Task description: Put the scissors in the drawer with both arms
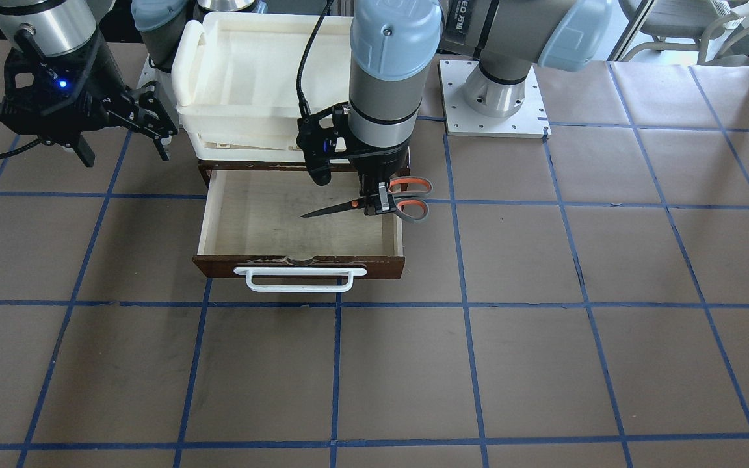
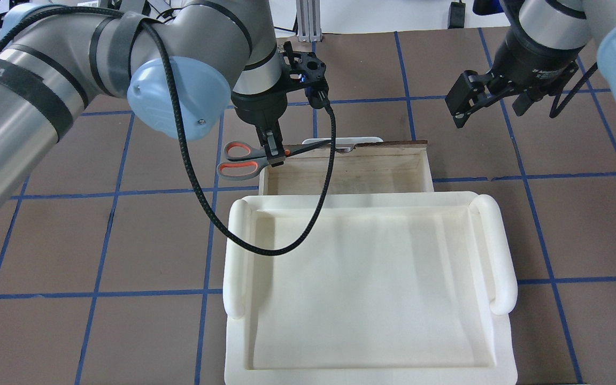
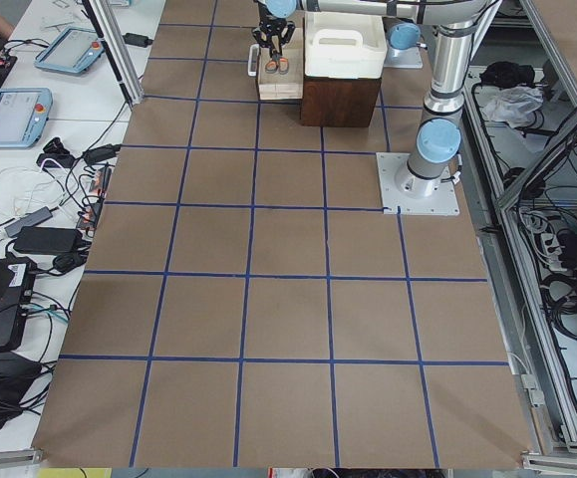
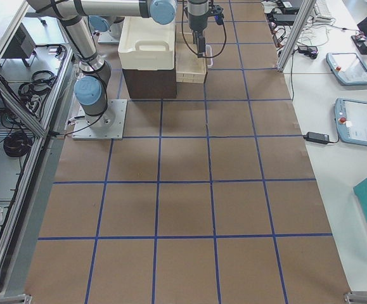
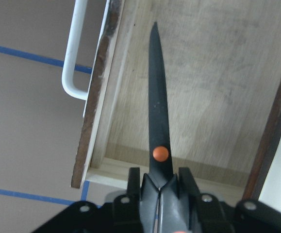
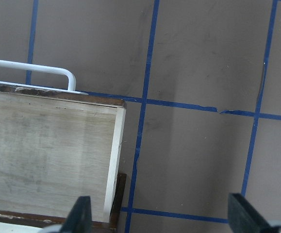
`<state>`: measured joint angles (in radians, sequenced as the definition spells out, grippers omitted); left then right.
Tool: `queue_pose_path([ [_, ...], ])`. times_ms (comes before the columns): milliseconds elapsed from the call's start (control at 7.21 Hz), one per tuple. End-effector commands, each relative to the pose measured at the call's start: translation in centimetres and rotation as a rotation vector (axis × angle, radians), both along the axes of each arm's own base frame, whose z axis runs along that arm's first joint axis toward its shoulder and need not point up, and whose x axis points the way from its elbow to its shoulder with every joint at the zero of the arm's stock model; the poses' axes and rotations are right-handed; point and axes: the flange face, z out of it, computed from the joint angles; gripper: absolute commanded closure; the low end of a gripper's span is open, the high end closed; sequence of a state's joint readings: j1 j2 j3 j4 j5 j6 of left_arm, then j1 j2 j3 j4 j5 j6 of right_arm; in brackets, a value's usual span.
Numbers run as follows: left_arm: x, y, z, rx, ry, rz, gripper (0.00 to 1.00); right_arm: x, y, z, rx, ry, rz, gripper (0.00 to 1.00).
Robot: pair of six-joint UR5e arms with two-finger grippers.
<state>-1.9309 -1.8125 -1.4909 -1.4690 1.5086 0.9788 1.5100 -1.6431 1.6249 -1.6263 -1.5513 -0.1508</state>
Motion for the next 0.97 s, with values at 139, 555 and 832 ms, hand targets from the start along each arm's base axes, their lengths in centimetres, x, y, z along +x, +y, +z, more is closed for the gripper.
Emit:
queue_pose_path([
  [139, -5.6, 0.9, -3.0, -0.002, 0.030, -0.017, 1.00, -0.1, 0.3, 0.2, 0.001, -0.003, -0.059, 0.00],
  [555, -6.4, 1.0, -4.9, 0.010, 0.012, -0.032, 1.00, 0.0, 0.3, 0.2, 0.003, -0.003, -0.058, 0.00],
  [832, -6.6, 0.9, -5.8, 0.024, 0.005, -0.035, 1.00, 0.0, 0.3, 0.1, 0.004, -0.003, -0.056, 0.00],
])
